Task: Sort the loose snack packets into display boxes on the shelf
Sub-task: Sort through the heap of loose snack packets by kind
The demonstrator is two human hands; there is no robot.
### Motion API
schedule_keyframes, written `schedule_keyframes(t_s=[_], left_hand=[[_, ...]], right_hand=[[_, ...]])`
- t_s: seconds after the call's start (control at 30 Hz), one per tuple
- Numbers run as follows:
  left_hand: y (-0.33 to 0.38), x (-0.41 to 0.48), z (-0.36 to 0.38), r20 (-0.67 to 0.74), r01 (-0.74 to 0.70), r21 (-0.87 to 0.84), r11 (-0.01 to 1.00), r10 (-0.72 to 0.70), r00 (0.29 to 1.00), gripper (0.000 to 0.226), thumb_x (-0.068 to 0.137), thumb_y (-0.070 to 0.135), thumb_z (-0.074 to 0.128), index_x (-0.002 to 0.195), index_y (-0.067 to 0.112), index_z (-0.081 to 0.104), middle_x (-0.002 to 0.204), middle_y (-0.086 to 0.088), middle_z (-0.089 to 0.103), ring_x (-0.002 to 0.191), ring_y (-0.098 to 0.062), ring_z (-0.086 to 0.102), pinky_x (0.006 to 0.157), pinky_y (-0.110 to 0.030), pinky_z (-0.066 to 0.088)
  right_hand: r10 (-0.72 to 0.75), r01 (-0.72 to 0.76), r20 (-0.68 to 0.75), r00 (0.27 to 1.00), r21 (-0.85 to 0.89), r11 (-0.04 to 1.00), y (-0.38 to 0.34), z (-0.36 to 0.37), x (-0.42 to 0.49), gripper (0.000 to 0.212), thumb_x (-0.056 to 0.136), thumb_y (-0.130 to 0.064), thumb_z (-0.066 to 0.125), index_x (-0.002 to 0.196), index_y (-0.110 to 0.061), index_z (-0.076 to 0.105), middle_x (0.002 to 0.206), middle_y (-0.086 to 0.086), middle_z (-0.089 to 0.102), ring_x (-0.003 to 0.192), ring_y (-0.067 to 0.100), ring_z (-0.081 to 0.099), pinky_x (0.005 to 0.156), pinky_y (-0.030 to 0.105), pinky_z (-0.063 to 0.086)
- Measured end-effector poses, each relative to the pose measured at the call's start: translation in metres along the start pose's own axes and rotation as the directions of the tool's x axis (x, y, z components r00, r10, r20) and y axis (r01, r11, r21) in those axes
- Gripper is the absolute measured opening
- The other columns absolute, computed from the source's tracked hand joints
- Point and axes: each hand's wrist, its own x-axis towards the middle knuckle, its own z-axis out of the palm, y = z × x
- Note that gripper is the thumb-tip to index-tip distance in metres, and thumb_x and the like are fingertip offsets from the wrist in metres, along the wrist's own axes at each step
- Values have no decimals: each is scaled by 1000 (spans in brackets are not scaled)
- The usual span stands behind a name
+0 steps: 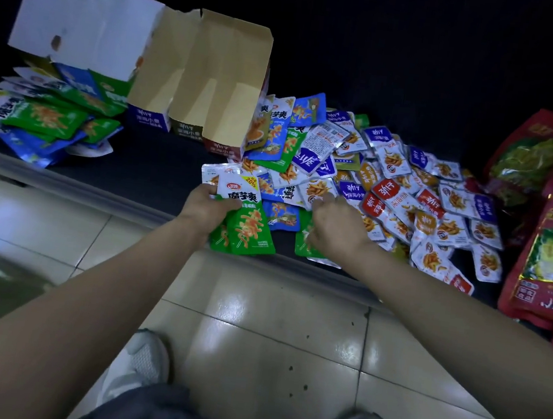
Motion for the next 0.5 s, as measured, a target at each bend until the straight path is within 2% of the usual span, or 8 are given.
schedule_keyframes(t_s=[0.07, 0.1, 0.2, 0.27, 0.33, 0.43, 0.5], left_hand=[[-1, -1, 4, -6, -3, 6, 1000, 3, 1000, 19, 86, 1, 69, 83, 15, 57, 93, -8, 65, 72, -17, 62, 62, -29, 52], [0, -2, 5, -6, -5, 10, 1000, 5, 1000, 17, 85, 1, 70, 86, 13, 58, 97, -10, 66, 74, -18, 63, 65, -30, 52], [3, -4, 13, 7, 1, 5, 1000, -1, 1000, 23, 86, 3, 71, 103, 8, 57, 106, -11, 65, 86, -24, 64, 76, -35, 53], [6, -7, 19, 27, -9, 28, 1000, 8, 1000, 21, 88, 3, 68, 103, 8, 55, 106, -11, 64, 93, -27, 62, 80, -37, 51], [7, -7, 21, 20, 0, 64, 998, -1, 1000, 20, 90, 4, 66, 107, 5, 57, 110, -12, 65, 97, -29, 63, 83, -39, 52], [7, -5, 17, -38, 34, 76, 997, -32, 999, 31, 90, 5, 63, 120, 1, 58, 115, -15, 66, 102, -32, 63, 85, -39, 52], [6, -4, 15, -37, 61, 77, 995, -58, 998, 36, 90, 5, 63, 124, 3, 55, 118, -15, 65, 105, -33, 63, 89, -42, 53]], right_hand=[[-26, 28, -32, 999, 65, 997, 8, -8, -1, 15, 86, -14, 61, 96, -4, 58, 99, 14, 58, 92, 32, 61, 65, 34, 45], [-14, 25, -71, 997, 162, 986, 12, -11, 0, 7, 83, -11, 61, 84, -5, 58, 88, 11, 58, 84, 30, 62, 64, 35, 50], [104, -7, -145, 984, 552, 834, 13, -21, 0, 9, 75, -6, 63, 66, -6, 61, 70, 7, 64, 66, 21, 62, 66, 38, 56], [123, -19, -112, 986, 658, 753, 7, -27, -3, 12, 76, -6, 64, 66, 0, 63, 68, 10, 66, 65, 21, 63, 70, 38, 55], [111, -13, -96, 989, 693, 721, 1, -32, -6, 14, 78, -8, 65, 69, 3, 64, 68, 11, 67, 66, 22, 64, 71, 40, 55], [186, -40, -115, 976, 741, 670, 11, -42, -6, 14, 79, -13, 65, 69, -6, 60, 71, 3, 65, 68, 15, 59, 69, 35, 51], [262, -36, -143, 954, 816, 577, 22, -50, -3, 14, 82, -12, 64, 69, -11, 56, 71, 0, 60, 68, 13, 55, 70, 35, 49]])
